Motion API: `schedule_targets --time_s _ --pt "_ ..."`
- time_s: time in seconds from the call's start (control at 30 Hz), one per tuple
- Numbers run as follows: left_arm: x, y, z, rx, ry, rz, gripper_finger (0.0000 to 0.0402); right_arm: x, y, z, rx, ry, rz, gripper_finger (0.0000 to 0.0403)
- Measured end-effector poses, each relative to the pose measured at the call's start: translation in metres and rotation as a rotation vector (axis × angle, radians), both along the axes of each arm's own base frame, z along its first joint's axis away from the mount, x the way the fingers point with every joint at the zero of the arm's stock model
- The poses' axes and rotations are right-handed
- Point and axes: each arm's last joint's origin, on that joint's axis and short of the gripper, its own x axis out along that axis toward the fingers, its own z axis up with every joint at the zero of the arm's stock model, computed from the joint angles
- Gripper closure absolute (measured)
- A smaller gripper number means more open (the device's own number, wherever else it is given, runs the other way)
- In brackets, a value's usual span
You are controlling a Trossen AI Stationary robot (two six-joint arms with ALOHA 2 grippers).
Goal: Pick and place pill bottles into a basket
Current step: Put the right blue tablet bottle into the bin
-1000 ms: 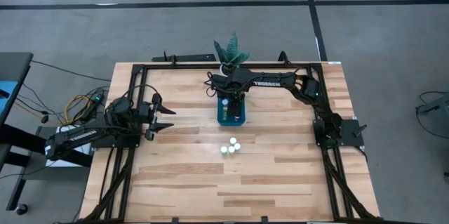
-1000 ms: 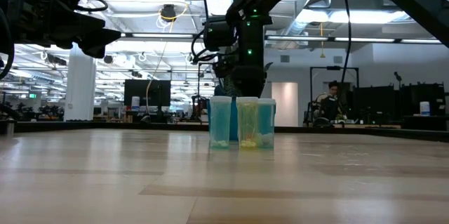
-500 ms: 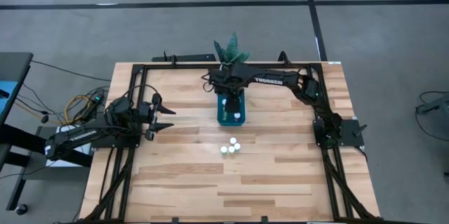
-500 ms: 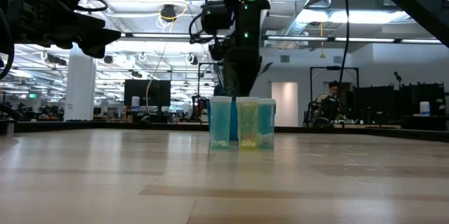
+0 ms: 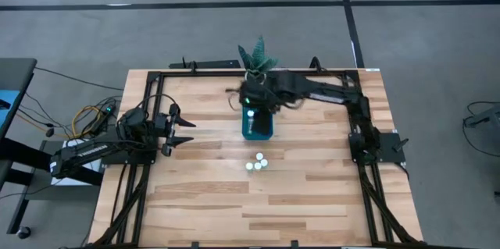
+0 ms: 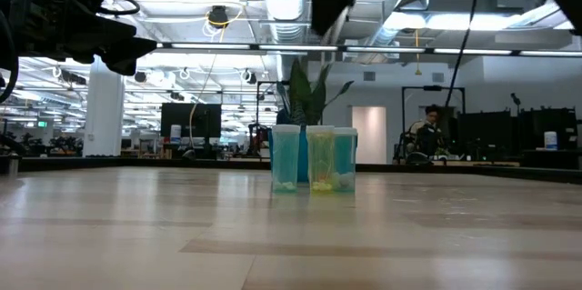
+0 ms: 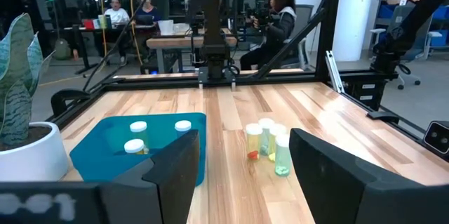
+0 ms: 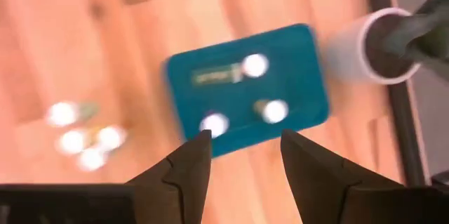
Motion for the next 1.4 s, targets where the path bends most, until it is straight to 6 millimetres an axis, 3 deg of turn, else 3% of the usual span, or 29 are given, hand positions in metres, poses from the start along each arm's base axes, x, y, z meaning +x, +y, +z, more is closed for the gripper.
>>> schedule_targets --time_s 0.33,0.53,0.73,1.0,1.17,1.4 --pt "0.000 0.000 0.000 0.000 0.000 0.000 0.0189 -0.041 0.099 0.039 0.036 -0.109 0.030 0.0247" --pt "0.000 0.000 0.000 0.000 0.000 0.000 0.0189 -0.056 0.147 0.041 0.134 -0.129 -0.004 0.0250" --pt "0.000 0.000 0.000 0.000 0.000 0.000 0.0189 -0.063 0.182 0.032 0.180 -0.117 -0.070 0.0251" --pt "0.000 0.000 0.000 0.000 0.000 0.000 0.0189 -0.066 0.196 0.000 0.159 -0.019 -0.203 0.0247" --pt "0.000 0.000 0.000 0.000 0.000 0.000 0.0189 -0.060 0.194 -0.029 0.135 0.034 -0.252 0.0237" --pt "0.000 0.000 0.000 0.000 0.000 0.000 0.0189 -0.048 0.182 -0.055 0.152 0.056 -0.268 0.0224"
